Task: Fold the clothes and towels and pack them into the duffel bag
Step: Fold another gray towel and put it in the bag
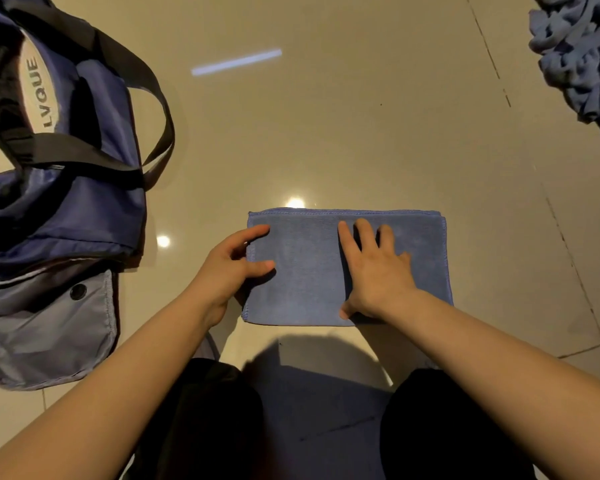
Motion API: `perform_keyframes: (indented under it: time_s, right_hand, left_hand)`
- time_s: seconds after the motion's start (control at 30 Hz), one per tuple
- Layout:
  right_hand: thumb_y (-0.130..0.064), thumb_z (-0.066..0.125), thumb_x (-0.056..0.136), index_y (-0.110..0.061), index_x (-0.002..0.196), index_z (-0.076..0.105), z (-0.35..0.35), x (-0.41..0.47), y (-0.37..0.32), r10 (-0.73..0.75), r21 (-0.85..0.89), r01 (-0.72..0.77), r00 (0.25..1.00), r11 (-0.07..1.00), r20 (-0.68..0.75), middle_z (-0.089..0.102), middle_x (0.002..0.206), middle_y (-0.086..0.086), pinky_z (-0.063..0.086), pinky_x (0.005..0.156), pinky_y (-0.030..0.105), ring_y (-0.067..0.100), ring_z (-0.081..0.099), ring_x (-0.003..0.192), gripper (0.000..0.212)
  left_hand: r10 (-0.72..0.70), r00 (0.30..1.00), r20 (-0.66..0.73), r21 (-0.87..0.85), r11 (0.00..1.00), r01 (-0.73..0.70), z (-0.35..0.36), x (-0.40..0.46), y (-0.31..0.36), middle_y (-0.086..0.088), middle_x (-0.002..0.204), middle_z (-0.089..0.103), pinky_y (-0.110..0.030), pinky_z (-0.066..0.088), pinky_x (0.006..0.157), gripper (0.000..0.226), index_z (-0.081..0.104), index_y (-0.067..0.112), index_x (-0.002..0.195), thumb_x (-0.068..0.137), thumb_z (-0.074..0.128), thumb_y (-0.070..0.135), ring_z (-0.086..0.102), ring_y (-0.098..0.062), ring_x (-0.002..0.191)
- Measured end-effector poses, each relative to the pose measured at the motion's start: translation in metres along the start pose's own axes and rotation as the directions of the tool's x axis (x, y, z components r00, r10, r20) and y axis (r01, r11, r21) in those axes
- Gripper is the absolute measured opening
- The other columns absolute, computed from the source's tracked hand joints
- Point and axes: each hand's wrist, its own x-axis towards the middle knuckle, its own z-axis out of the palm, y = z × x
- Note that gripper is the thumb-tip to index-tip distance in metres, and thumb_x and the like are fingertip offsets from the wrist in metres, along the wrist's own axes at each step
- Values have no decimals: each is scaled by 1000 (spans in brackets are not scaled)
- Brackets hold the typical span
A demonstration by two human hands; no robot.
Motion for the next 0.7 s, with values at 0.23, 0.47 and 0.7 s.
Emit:
perform_keyframes:
  time_s: [0.23, 0.47, 0.7]
  right_hand:
    - [-58, 81, 61, -22, 150, -18, -3, -1, 3, -23, -13, 23, 1000, 1000, -3, -8, 155, 3, 38, 99, 59, 38, 1, 141, 137]
    - [-45, 72, 80, -23, 149, 28, -9, -17, 6, -157, 483, 278, 948, 830, -276, 32, 149, 0, 35, 107, 31, 17, 33, 134, 86]
    - [-32, 62, 91, -19, 98, 64, -1, -9, 20, 189, 988, -34, 982, 148, 5, 66, 94, 0, 53, 91, 42, 24, 64, 94, 15]
  left_hand:
    - [39, 997, 69, 96, 994, -45, -5, -5, 3, 1, 113, 59, -23, 56, 76, 49, 63, 28, 114, 82, 65, -9, 65, -14, 93]
    - [253, 966, -58, 406, 890, -209, -29, -21, 42, 0, 123, 50, -27, 58, 75, 63, 54, 25, 133, 79, 73, -1, 63, -8, 82]
    - [249, 871, 425, 227, 902, -368, 60, -31, 26, 9, 142, 33, -16, 49, 92, 73, 33, 47, 131, 85, 69, 3, 52, -6, 120]
